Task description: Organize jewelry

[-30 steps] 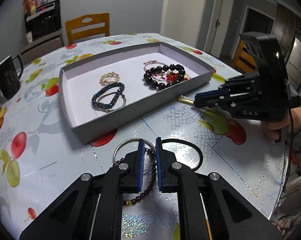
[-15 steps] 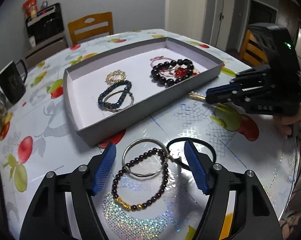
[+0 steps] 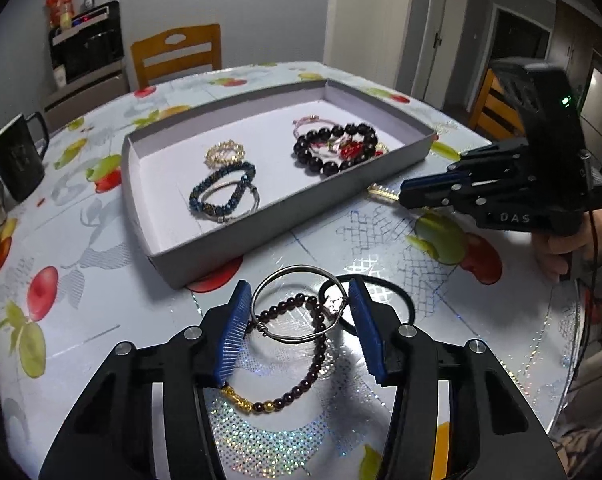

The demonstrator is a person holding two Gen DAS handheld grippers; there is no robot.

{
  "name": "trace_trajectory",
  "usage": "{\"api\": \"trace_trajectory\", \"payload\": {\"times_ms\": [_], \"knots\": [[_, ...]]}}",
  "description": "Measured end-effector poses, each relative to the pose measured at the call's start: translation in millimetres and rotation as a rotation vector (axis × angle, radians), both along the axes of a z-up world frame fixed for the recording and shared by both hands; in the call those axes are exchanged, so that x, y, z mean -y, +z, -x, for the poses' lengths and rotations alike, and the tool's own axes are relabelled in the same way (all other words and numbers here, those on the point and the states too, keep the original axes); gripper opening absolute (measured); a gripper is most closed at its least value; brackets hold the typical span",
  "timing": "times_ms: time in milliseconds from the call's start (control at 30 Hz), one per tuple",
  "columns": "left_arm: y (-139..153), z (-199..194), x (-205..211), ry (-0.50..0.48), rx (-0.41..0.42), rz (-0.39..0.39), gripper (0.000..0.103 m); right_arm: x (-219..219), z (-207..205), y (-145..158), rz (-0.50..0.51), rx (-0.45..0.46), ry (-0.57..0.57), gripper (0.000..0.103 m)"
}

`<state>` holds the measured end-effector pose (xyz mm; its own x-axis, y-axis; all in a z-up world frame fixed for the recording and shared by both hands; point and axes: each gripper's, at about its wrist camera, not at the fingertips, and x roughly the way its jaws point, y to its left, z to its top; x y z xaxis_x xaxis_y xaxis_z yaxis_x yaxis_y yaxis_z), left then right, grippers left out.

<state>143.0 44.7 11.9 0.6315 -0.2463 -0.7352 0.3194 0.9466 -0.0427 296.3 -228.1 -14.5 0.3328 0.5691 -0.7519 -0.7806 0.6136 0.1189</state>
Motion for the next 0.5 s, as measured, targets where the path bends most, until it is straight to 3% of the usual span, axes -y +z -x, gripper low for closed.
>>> {"api": "trace_trajectory", "payload": {"times_ms": [333, 500], "knots": [[36, 22, -2, -0.019, 0.117, 0.003, 0.052, -3, 13, 21, -0.030, 0.041, 0.028, 0.008], [43, 20, 2, -0.023, 0.125, -0.018, 0.052, -1, 14, 36, -0.057, 0.063, 0.029, 0.008]]}}
